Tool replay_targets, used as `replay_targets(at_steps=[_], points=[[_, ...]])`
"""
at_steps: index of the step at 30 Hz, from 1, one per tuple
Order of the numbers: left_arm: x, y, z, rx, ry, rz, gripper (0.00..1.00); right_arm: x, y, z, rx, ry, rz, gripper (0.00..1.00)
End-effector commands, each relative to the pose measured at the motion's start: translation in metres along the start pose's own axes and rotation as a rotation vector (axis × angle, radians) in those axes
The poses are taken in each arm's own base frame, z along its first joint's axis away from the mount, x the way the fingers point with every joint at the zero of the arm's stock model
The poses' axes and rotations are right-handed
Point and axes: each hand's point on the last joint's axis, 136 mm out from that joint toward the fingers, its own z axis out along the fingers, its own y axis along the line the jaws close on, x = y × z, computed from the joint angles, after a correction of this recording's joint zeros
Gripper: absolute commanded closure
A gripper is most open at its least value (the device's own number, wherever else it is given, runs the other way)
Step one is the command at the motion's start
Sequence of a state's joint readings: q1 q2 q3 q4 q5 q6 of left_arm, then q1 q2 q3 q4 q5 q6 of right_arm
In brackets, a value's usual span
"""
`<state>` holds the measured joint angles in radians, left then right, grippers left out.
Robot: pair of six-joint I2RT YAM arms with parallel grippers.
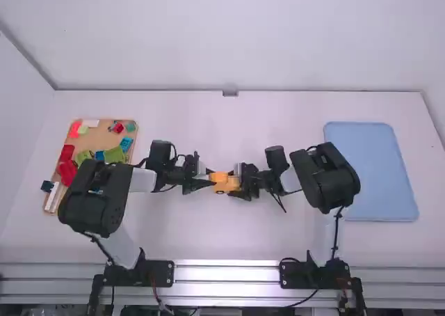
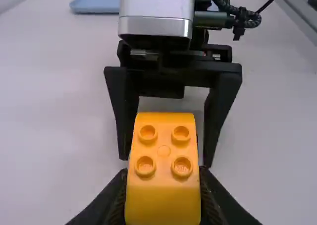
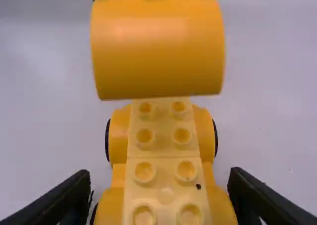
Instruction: Assemble lego blocks to make yellow taxi
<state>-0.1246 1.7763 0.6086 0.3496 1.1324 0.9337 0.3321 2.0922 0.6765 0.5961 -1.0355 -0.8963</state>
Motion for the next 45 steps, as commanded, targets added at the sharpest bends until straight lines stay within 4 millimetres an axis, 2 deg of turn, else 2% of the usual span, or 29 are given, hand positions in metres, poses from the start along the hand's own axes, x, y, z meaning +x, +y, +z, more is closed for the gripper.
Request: replay_targets(at_steps=[1,5,9,11,14,17,22,28,34,39,42,45], points=[[-0.004,-0.007,0.002,0.033,-0.029,-0.018,0.79,0.006,0.004,0.002,-0.006,0.014,-0.004,0.33],[-0.005,-0.011,0.008,0.049,-0.024,-0.01,0.83,0.01,0.005,0.006,-0.002,0.046,-0.005,0.44],[-0.002,-0.014,0.016,0.054,0.011,0.002,0.85,0.016,0.008,0.011,0.0,0.089,-0.001,0.48],[0.0,-0.015,0.018,0.051,0.026,0.005,0.87,0.016,0.01,0.013,-0.004,0.095,-0.001,0.35],[0.0,-0.012,0.016,0.043,0.025,0.003,0.88,0.016,0.01,0.012,-0.007,0.09,0.005,0.2],[0.0,-0.014,0.017,0.048,0.028,-0.012,0.87,0.016,0.01,0.012,-0.008,0.093,0.009,0.18],[0.004,-0.014,0.018,0.043,0.045,-0.02,0.88,0.016,0.011,0.012,-0.011,0.089,0.01,0.3],[0.01,-0.014,0.017,0.034,0.074,-0.037,0.88,0.002,0.017,0.009,-0.059,0.0,-0.022,0.34],[0.011,-0.015,0.017,0.033,0.083,-0.045,0.87,0.002,0.019,0.01,-0.063,0.003,-0.022,0.34],[0.014,-0.013,0.017,0.023,0.097,-0.048,0.87,0.004,0.016,0.016,-0.043,0.038,-0.002,0.41],[0.014,-0.013,0.017,0.022,0.098,-0.043,0.88,0.003,0.018,0.019,-0.048,0.036,-0.012,0.48],[0.022,-0.01,0.016,0.0,0.141,-0.057,0.89,0.002,0.018,0.02,-0.049,0.035,-0.014,0.5]])
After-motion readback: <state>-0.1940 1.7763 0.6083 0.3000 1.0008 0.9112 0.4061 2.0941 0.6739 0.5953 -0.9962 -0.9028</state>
